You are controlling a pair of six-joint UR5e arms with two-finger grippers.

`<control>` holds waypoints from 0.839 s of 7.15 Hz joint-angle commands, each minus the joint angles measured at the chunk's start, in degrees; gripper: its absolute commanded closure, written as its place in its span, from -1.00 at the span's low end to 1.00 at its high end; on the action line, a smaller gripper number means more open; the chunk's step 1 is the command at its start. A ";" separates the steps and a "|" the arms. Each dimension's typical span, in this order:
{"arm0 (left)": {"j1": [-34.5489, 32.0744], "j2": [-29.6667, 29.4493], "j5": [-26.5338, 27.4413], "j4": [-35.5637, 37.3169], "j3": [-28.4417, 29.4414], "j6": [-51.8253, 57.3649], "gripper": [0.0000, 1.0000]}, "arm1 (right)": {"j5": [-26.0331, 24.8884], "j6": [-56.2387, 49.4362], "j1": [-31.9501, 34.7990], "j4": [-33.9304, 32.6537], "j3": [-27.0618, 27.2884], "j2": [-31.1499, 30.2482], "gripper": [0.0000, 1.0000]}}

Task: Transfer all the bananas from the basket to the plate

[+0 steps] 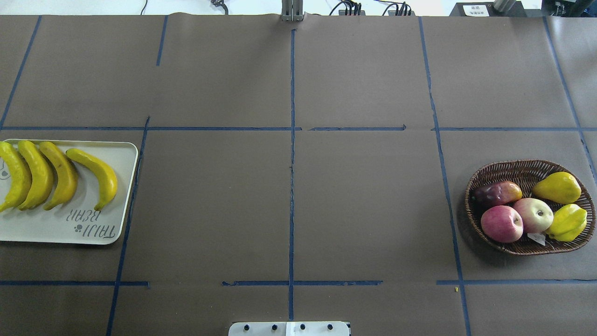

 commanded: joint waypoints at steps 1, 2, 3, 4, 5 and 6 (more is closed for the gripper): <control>0.02 -0.05 0.00 -0.03 -0.18 0.02 -1.00 | 0.00 0.00 -0.08 0.00 0.03 0.00 -0.99; 0.02 -0.05 -0.09 -0.03 -0.27 0.02 -1.00 | 0.00 0.00 -0.25 0.00 0.03 0.00 -0.99; 0.02 -0.05 -0.09 -0.03 -0.27 0.02 -1.00 | 0.00 -0.09 -0.25 0.00 0.03 0.00 -0.99; 0.02 -0.05 0.00 -0.03 -0.27 0.02 -1.00 | 0.00 -0.09 -0.43 0.00 -0.05 0.00 -0.99; 0.02 -0.05 -0.09 -0.03 -0.27 0.02 -1.00 | 0.00 -0.17 -0.52 0.00 -0.05 0.00 -0.99; 0.02 -0.05 -0.09 -0.03 -0.27 0.02 -1.00 | 0.00 -0.09 -0.69 0.00 -0.05 0.00 -0.99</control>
